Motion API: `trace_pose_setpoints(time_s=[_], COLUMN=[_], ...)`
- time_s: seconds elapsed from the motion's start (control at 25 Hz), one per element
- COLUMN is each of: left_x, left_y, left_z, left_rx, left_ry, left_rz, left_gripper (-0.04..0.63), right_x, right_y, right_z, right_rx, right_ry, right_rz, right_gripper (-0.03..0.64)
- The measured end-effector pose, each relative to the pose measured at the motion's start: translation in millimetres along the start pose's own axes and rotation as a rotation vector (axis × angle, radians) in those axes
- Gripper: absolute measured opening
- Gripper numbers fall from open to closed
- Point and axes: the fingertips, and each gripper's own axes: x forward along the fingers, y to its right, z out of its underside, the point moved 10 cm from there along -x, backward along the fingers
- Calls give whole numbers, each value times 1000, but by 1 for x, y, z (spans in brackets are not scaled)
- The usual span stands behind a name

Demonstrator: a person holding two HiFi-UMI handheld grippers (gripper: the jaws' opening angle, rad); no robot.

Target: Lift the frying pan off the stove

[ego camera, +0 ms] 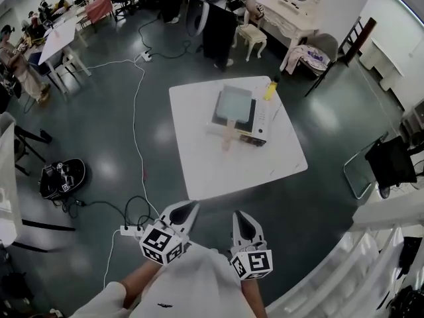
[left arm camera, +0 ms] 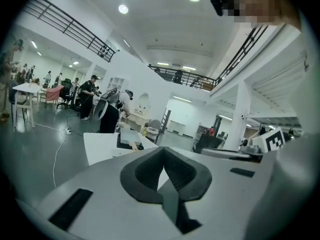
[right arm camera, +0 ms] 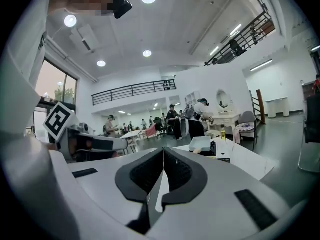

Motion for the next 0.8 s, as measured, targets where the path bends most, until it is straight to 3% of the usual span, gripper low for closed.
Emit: trace_pose_setpoints(time_s=[0.48,0.8], left_x=[67,106], left_y=[-140,-173], left_z=[-67,-83], left_rx=[-33,-58], left_ry=[-58,-95], left_rz=[191,322], left_gripper=[3,3], right_x=[152,188], right_y=[-15,-8], right_z=[-32,-30], right_rx=[0,23], right_ry=[23,-1], right_rz=[186,281], right_gripper=[0,0])
